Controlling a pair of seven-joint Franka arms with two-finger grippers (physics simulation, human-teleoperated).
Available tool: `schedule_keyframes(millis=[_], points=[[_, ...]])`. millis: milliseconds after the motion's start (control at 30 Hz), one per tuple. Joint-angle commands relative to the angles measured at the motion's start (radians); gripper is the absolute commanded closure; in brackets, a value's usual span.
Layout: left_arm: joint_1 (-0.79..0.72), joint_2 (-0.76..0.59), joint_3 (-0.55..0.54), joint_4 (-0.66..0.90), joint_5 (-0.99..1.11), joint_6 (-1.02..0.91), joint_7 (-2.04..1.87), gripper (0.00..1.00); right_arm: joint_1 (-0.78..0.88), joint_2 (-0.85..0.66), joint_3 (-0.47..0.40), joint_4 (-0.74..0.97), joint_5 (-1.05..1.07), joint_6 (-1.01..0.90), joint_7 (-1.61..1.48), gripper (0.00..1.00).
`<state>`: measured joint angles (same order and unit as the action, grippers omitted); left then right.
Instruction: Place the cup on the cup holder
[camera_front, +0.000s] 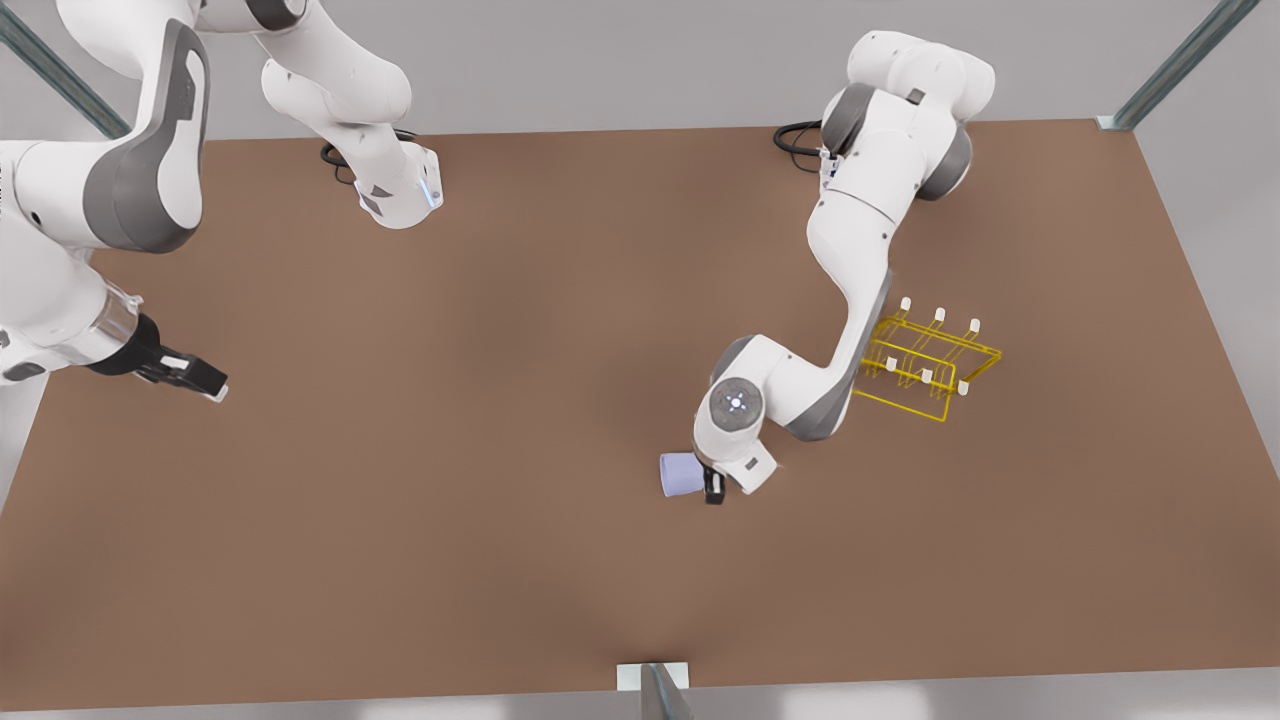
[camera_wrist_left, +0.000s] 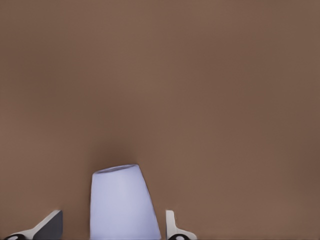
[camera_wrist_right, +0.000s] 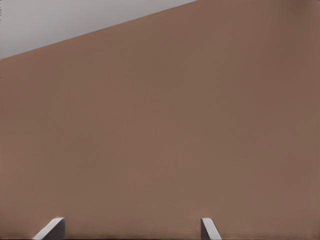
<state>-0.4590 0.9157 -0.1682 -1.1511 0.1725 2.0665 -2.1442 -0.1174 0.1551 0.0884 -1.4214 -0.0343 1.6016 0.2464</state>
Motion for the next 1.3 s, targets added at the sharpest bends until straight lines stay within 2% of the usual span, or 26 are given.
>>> schedule_keyframes(millis=[0, 233, 800, 833, 867, 967, 1100, 1200, 1267], points=[[-0.010, 0.003, -0.001, 0.001, 0.032, 0.021, -0.213, 0.00, 0.018, -0.002, 0.042, 0.002, -0.009, -0.058, -0.289, 0.00], [-0.024, 0.040, -0.002, 0.005, 0.030, 0.095, -0.224, 0.00, 0.018, 0.029, 0.042, 0.013, 0.002, -0.011, -0.276, 0.00], [-0.038, 0.110, -0.001, 0.004, 0.035, 0.136, -0.220, 0.00, -0.019, 0.043, 0.031, 0.015, 0.005, -0.012, -0.282, 0.00], [-0.036, 0.109, -0.001, 0.004, 0.035, 0.136, -0.221, 0.01, -0.019, 0.044, 0.031, 0.013, 0.004, -0.011, -0.279, 0.00], [-0.036, 0.109, -0.001, 0.004, 0.035, 0.136, -0.221, 0.20, -0.021, 0.044, 0.031, 0.015, 0.002, -0.011, -0.279, 0.00], [-0.036, 0.104, 0.001, 0.004, 0.035, 0.135, -0.215, 0.20, -0.019, 0.046, 0.033, 0.015, 0.002, -0.012, -0.285, 0.00], [-0.013, 0.006, -0.011, 0.004, 0.005, -0.017, -0.125, 0.19, -0.019, 0.044, 0.033, 0.015, -0.001, -0.011, -0.279, 0.00], [-0.013, -0.055, 0.041, 0.004, 0.030, -0.259, -0.023, 0.19, -0.022, 0.046, 0.031, 0.015, 0.002, -0.011, -0.283, 0.00], [-0.024, -0.057, 0.052, 0.004, 0.199, -0.468, -0.022, 0.19, -0.022, 0.046, 0.031, 0.015, 0.002, -0.011, -0.283, 0.00]])
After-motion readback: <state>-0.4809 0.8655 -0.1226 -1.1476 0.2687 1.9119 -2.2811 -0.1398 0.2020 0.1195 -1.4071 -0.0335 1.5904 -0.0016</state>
